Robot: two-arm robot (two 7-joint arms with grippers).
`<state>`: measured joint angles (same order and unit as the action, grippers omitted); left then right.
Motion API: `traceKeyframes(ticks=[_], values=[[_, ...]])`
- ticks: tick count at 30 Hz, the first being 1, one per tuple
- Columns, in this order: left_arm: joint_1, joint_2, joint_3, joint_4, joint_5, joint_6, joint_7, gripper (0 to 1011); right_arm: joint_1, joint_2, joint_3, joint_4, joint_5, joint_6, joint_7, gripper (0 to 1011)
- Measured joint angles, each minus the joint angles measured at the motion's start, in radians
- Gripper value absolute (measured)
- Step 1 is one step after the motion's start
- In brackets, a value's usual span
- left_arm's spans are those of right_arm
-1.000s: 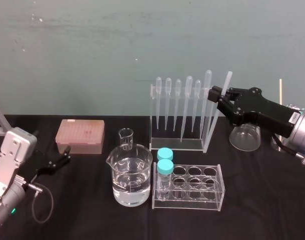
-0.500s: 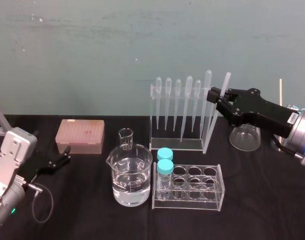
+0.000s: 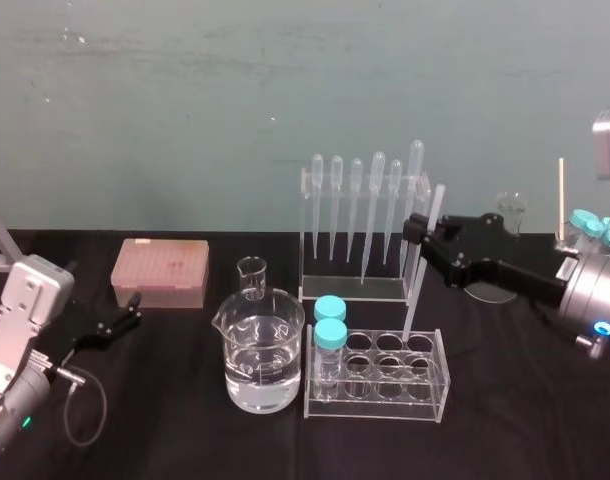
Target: Pick up the stirring rod with one hand, then place it down.
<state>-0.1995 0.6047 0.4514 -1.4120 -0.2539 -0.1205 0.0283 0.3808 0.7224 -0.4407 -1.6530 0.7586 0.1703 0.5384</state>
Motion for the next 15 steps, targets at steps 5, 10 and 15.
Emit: traceKeyframes(ticks=[5,10,15], values=[[0.0,0.0,0.0,0.0,0.0,0.0,0.0,1000,0.008,-0.022,-0.016,0.04,-0.025,-0.022,0.013,70],[0.0,0.0,0.0,0.0,0.0,0.0,0.0,1000,0.026,-0.041,-0.026,0.071,-0.045,-0.031,0.026,70],[0.0,0.0,0.0,0.0,0.0,0.0,0.0,1000,0.052,-0.065,-0.036,0.111,-0.065,-0.039,0.039,70]])
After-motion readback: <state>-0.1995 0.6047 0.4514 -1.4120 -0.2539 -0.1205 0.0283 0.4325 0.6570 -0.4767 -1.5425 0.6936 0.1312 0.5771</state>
